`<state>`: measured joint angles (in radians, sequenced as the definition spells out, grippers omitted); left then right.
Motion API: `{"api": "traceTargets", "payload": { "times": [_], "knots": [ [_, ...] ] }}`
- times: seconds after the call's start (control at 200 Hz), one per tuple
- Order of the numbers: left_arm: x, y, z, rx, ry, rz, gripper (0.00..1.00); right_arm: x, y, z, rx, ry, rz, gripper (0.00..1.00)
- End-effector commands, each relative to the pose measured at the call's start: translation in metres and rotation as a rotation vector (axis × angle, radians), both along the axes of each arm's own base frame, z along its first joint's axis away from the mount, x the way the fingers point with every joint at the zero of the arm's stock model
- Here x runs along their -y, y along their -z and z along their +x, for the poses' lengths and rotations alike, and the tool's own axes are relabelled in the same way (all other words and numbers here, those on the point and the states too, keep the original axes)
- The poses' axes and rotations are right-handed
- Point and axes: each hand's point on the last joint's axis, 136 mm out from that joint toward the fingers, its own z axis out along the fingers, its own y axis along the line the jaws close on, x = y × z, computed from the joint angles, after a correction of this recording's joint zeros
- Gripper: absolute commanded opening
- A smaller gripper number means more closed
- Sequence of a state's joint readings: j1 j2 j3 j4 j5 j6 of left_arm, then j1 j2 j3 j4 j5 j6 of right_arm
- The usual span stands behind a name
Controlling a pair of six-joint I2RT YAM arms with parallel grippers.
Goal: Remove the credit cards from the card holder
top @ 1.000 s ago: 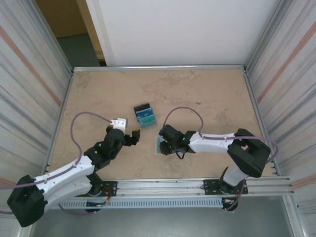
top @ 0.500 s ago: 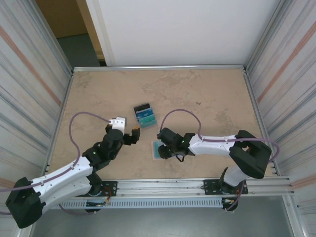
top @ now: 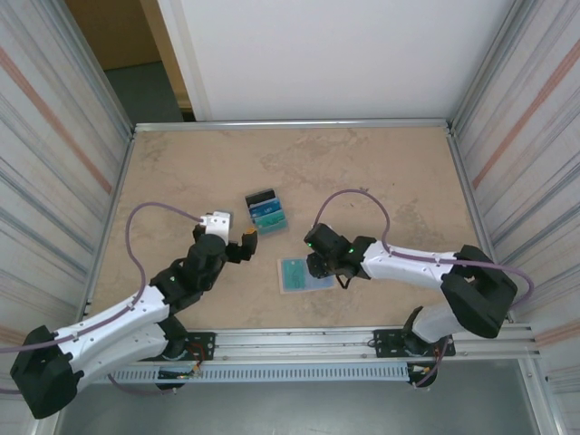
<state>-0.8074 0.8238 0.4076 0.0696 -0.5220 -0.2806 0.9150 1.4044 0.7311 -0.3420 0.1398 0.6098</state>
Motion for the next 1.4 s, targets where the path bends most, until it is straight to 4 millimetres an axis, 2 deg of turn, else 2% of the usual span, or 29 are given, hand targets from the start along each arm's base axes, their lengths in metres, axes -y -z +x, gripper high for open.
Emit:
{"api": "traceTargets", "payload": {
  "times": [0.0,0.251,0.391,0.556,0.697,0.782,0.937,1.117,1.393],
  "knots": [
    [0.000,-0.012,0.002,0.021,-0.006,0.031,0.99,0.019,-0.007,0.000,0.009,0.078,0.008,0.33],
    [0.015,0.002,-0.001,-0.022,0.026,0.167,0.99,0.059,-0.010,0.006,-0.055,0.273,0.064,0.34],
    [0.034,0.016,-0.005,-0.052,0.060,0.271,0.99,0.063,-0.029,0.006,-0.032,0.285,0.152,0.36],
    [0.050,0.042,-0.010,-0.150,0.051,0.337,0.99,0.053,-0.055,0.002,-0.006,0.242,0.268,0.42],
    [0.068,0.064,-0.015,-0.232,0.085,0.340,0.99,0.039,-0.066,-0.002,-0.021,0.201,0.355,0.45],
    [0.075,0.072,-0.018,-0.274,0.096,0.306,0.99,0.028,-0.069,-0.004,-0.041,0.176,0.408,0.42],
    [0.086,0.087,-0.024,-0.339,0.138,0.286,0.99,0.014,-0.063,-0.005,-0.085,0.167,0.460,0.38],
    [0.084,0.106,-0.028,-0.407,0.125,0.325,0.99,0.004,-0.053,-0.005,-0.116,0.160,0.445,0.36],
    [0.081,0.120,-0.033,-0.458,0.113,0.352,0.99,-0.018,-0.044,-0.008,-0.147,0.119,0.431,0.33]
  ]
}}
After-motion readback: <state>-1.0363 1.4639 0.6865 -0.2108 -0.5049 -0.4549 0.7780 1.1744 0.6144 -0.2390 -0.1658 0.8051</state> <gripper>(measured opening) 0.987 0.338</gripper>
